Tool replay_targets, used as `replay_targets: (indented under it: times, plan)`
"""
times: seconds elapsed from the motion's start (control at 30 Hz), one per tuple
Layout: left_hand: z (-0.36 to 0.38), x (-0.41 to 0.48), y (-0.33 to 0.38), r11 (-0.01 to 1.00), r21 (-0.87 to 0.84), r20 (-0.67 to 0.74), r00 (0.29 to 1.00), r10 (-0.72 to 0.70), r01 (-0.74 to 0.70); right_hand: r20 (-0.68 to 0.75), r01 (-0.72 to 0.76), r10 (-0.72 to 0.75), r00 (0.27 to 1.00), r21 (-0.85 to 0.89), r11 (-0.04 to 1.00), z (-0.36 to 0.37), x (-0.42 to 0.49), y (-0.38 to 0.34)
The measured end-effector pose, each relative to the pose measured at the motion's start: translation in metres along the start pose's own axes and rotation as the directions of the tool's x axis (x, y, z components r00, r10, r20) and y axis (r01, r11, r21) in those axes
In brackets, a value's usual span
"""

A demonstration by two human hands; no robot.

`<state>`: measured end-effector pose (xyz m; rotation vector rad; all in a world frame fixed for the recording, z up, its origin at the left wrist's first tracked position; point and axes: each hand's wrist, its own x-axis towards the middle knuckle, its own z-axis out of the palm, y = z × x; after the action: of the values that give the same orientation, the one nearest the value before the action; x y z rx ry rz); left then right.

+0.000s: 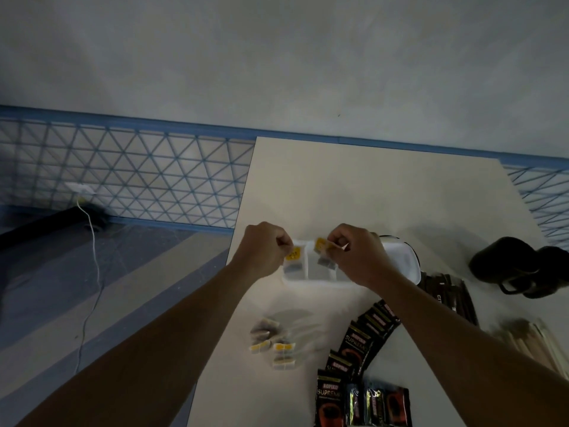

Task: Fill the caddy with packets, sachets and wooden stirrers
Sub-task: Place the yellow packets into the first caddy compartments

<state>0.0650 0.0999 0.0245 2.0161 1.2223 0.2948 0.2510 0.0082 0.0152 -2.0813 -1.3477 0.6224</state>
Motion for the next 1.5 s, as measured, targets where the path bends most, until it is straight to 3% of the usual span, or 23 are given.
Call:
replay_targets:
  times: [0.27, 0.43, 0.73, 0.9, 1.23, 1.5]
  plan:
    - [0.030, 0.017, -0.006, 0.987, 0.143, -0.054, 0.997, -0.063, 0.070, 0.116, -0.031, 0.048, 0.992, -0.139, 0.990, 0.023, 0.018, 0.017]
    - [0.042, 0.022, -0.009, 0.974, 0.223, -0.053, 0.998, -0.032, 0.043, 0.164, -0.006, 0.054, 0.985, -0.284, 0.959, 0.031, 0.025, 0.020]
    - [0.050, 0.027, -0.015, 0.963, 0.268, -0.036, 0.999, 0.011, -0.001, 0.172, 0.130, -0.066, 0.983, -0.397, 0.909, 0.038, 0.026, 0.028]
    - [0.054, 0.023, -0.013, 0.949, 0.314, -0.056, 0.998, 0.038, -0.019, 0.180, 0.157, -0.085, 0.980, -0.437, 0.886, 0.038, 0.025, 0.030]
    - [0.053, 0.026, -0.012, 0.956, 0.291, -0.115, 0.991, 0.064, -0.028, 0.055, 0.193, -0.188, 0.981, -0.432, 0.881, 0.041, 0.017, 0.027]
    - [0.054, 0.023, -0.015, 0.963, 0.269, -0.117, 0.992, 0.044, -0.011, 0.119, 0.246, -0.217, 0.969, -0.396, 0.885, 0.036, 0.019, 0.028]
